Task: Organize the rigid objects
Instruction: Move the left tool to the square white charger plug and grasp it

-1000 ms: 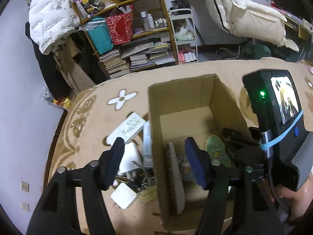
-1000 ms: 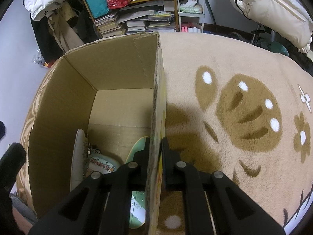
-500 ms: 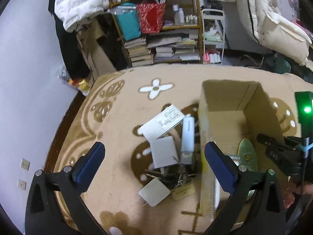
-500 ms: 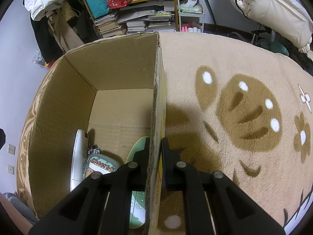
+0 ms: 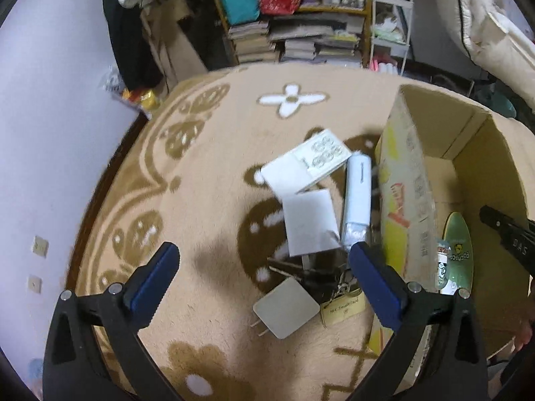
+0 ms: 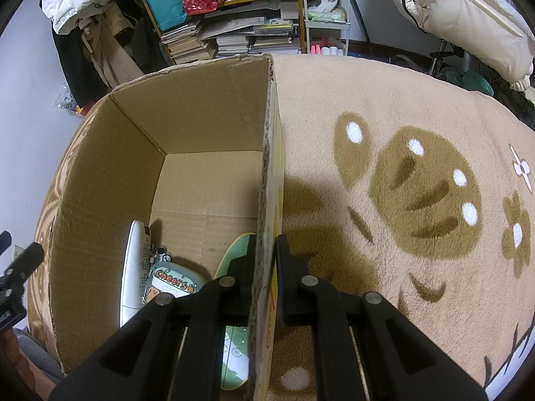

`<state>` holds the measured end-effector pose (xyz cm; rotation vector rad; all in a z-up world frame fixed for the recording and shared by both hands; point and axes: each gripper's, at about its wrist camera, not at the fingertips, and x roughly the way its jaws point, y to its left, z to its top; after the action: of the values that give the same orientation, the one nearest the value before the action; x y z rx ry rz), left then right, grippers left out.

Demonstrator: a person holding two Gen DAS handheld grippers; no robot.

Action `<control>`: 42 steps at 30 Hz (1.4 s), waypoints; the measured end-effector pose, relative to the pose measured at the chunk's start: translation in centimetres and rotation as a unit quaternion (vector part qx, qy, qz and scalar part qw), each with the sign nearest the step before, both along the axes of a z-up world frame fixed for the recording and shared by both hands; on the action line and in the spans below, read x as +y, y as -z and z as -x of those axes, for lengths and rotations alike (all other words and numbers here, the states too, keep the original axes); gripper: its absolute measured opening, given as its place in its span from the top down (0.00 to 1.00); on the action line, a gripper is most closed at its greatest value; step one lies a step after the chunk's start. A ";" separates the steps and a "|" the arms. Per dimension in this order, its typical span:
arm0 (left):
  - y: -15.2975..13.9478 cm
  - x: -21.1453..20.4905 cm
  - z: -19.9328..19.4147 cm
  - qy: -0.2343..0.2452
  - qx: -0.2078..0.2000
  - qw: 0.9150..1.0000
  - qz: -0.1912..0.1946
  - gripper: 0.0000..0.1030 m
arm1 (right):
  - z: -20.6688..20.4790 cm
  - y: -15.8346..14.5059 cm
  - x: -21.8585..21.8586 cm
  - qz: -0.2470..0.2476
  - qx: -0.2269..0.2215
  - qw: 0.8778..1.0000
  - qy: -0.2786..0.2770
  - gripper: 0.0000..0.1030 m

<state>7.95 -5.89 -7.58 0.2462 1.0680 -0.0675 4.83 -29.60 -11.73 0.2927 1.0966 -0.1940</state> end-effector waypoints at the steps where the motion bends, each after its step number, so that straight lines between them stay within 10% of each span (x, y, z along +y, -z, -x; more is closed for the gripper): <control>1: 0.4 0.3 -0.2 -0.006 0.010 1.000 0.006 0.02 | 0.0 0.0 0.0 0.000 0.000 1.000 0.000 0.91; 42: 8.7 0.7 0.2 -0.011 0.137 0.989 -0.057 0.02 | -0.1 0.0 -0.1 0.000 -0.001 1.000 0.000 0.91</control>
<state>7.77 -5.22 -16.23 0.3354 1.3507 -0.0193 4.91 -29.70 -11.75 0.2935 1.0957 -0.1933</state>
